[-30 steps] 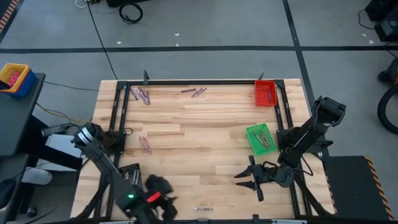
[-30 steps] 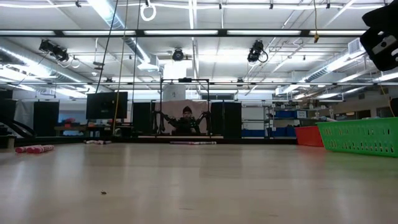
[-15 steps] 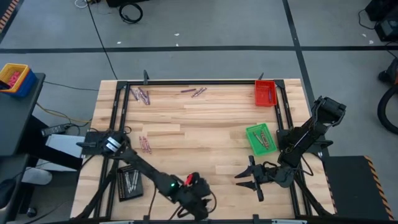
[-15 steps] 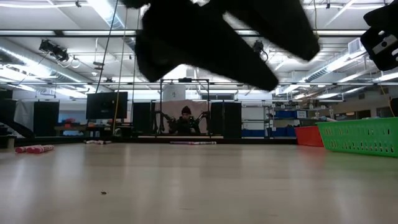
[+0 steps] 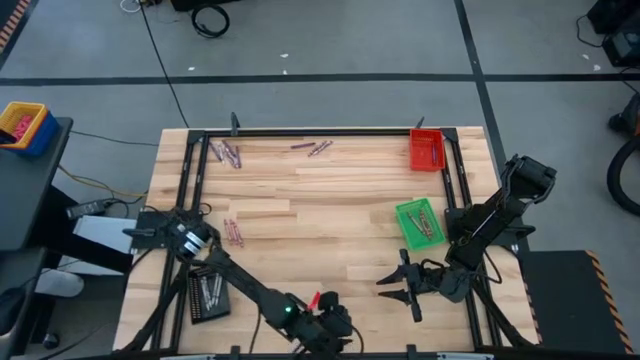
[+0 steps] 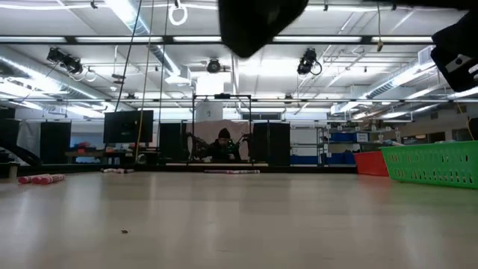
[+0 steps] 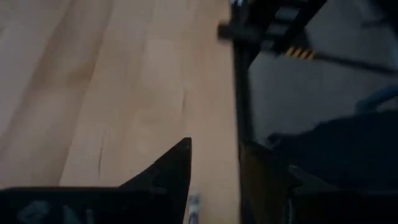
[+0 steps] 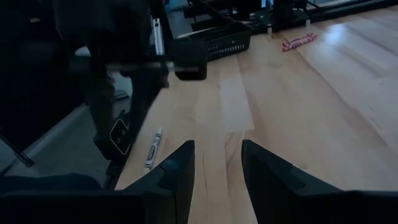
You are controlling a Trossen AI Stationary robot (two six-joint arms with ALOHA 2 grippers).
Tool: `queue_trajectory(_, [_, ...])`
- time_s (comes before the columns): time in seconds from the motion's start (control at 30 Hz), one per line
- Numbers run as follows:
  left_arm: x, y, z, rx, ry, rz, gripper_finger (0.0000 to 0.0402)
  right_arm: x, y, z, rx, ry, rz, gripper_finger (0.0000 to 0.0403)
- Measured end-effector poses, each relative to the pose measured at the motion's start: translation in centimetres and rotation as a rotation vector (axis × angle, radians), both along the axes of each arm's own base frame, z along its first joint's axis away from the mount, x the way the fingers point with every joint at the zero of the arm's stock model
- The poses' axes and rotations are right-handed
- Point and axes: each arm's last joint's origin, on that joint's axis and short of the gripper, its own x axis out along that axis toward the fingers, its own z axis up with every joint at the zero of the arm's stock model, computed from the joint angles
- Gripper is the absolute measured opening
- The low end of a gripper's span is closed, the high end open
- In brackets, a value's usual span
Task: Sort crayons
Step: Put the white crayon into the black bin
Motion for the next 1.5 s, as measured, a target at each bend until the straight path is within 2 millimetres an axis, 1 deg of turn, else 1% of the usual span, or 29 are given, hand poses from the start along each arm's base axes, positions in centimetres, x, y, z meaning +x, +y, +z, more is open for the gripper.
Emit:
queue_trajectory(0.07, [-0.2,0.2,-0.5,0.028,0.061,0.012,0.0143,0.0,0.0,-0.1,0.008,0.005,-0.003,0.0137])
queue_trajectory(0.17, [-0.3,0.3,-0.5,0.015,0.077,0.034,0.0143,0.1,0.1,-0.5,0.005,0.017,-0.006,0.0137])
queue_trajectory(0.3, [-1.2,-0.6,-0.5,0.045,0.089,-0.014,0.0143,0.3,0.1,-1.2,0.006,0.029,-0.017,0.0137])
queue_trajectory(0.43, [-2.2,-1.7,-1.6,0.104,0.133,-0.068,0.0143,0.7,0.2,-1.9,0.006,0.03,-0.026,0.0137])
queue_trajectory(0.57, [-2.5,-1.4,-3.0,0.116,0.212,-0.025,0.0143,1.0,0.2,-2.3,0.022,0.02,-0.029,0.0137])
queue_trajectory(0.67, [-2.4,-1.3,-3.6,0.125,0.223,-0.015,0.0143,1.2,0.3,-2.5,0.025,0.017,-0.026,0.0137])
queue_trajectory(0.93, [-2.7,-1.7,-3.7,0.155,0.218,-0.061,0.0143,1.4,0.2,-2.5,0.038,0.014,-0.014,0.0137])
queue_trajectory(1.03, [-2.7,-1.8,-4.4,0.161,0.237,-0.075,0.0143,1.4,0.2,-2.5,0.038,0.015,-0.01,0.0137])
queue_trajectory(1.07, [-2.6,-1.8,-5.0,0.163,0.249,-0.079,0.0143,1.4,0.2,-2.5,0.038,0.015,-0.01,0.0137])
queue_trajectory(1.2, [-2.4,-1.8,-5.9,0.168,0.257,-0.076,0.0143,1.4,0.2,-2.5,0.038,0.015,-0.009,0.0137])
queue_trajectory(1.37, [-1.9,-1.3,-6.0,0.149,0.261,-0.044,0.014,1.4,0.2,-2.5,0.038,0.015,-0.009,0.0137])
queue_trajectory(1.43, [-1.7,-1.1,-6.0,0.143,0.261,-0.036,0.0129,1.4,0.2,-2.5,0.038,0.015,-0.009,0.0137])
queue_trajectory(1.5, [-1.6,-0.8,-6.1,0.144,0.268,-0.028,0.0103,1.4,0.2,-2.5,0.037,0.015,-0.009,0.0137])
